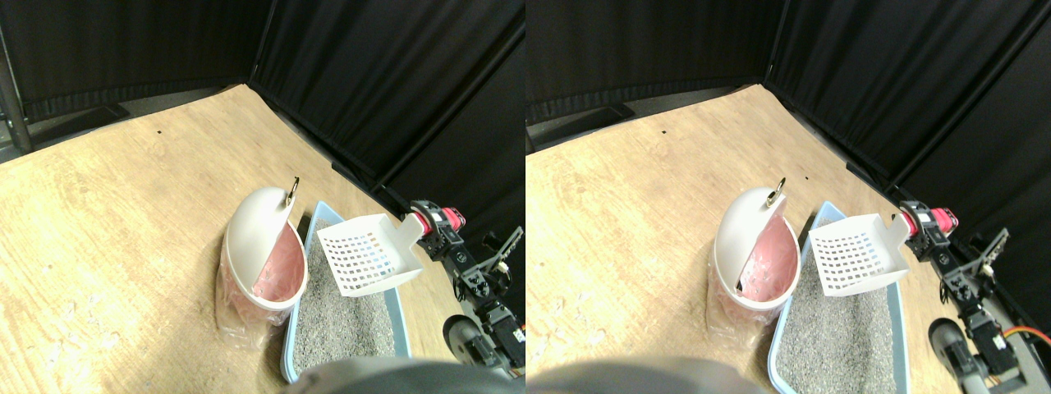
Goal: Scoop (unimanual)
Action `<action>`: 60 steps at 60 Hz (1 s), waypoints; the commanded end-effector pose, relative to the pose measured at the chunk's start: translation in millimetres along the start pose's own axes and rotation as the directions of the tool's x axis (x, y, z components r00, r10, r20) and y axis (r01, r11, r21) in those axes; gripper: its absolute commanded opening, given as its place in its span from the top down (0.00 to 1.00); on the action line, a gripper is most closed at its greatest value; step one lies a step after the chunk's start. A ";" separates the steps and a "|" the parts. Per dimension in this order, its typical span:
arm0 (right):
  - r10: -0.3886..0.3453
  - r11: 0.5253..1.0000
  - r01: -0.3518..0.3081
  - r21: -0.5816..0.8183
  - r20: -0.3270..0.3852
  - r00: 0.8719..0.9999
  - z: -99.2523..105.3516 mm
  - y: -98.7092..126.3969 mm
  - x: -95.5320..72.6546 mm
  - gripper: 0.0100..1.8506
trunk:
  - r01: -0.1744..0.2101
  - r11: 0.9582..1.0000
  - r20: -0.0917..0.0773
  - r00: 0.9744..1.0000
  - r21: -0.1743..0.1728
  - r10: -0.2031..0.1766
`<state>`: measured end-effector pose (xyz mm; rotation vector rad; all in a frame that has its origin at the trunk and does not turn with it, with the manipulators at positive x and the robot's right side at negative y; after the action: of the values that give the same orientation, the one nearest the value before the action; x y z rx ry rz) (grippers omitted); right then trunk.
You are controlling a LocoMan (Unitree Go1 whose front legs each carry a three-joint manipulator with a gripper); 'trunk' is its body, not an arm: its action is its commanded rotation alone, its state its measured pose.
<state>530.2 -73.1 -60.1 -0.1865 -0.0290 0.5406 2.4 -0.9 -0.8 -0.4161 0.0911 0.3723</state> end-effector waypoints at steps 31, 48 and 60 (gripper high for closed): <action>-0.262 0.935 0.228 0.272 0.098 0.960 -57.3 -48.5 -64.5 0.94 | 0.141 0.982 -0.020 0.990 0.128 -0.140; -0.428 0.865 0.388 0.319 0.064 0.901 -87.4 -63.8 -87.0 0.92 | 0.197 0.963 -0.032 0.980 0.183 -0.194; -0.455 0.844 0.408 0.348 0.063 0.888 -104.7 -75.5 -93.3 0.94 | 0.208 0.958 -0.039 0.978 0.198 -0.204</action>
<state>494.6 -201.8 -151.5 0.1471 -0.0558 0.0950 4.4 -1.5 -5.0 -0.2275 0.1254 0.1511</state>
